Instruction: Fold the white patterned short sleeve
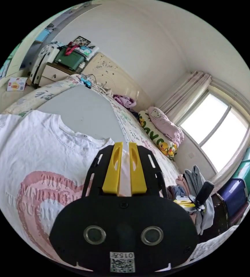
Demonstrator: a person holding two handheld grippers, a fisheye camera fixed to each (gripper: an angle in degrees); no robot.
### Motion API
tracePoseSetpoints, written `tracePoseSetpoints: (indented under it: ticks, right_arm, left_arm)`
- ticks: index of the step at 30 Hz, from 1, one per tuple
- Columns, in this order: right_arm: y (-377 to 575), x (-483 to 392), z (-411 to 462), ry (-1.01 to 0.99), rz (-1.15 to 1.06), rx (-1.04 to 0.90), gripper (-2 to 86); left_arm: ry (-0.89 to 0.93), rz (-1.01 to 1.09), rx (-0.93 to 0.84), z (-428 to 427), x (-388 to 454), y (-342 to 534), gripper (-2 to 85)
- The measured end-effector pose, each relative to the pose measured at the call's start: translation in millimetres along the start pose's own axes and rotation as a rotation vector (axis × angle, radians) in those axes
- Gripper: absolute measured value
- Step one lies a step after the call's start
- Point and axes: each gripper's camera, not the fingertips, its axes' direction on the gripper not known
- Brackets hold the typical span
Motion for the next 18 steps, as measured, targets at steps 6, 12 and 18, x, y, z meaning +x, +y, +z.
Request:
tracePoseSetpoints:
  ticks: [6, 12, 18]
  right_arm:
    - [5, -11, 63, -0.081, -0.042, -0.238, 2.1]
    - [7, -9, 74, -0.038, -0.053, -0.221, 3.1]
    - [3, 16, 64, 0.382, 0.171, -0.157, 8.2]
  left_arm:
    - [-0.083, 0.065, 0.030, 1, 24, -3, 8.0]
    - [-0.218, 0.243, -0.538, 92, 40, 3, 13.4]
    - [-0.333, 0.397, -0.696, 122, 67, 20, 7.4]
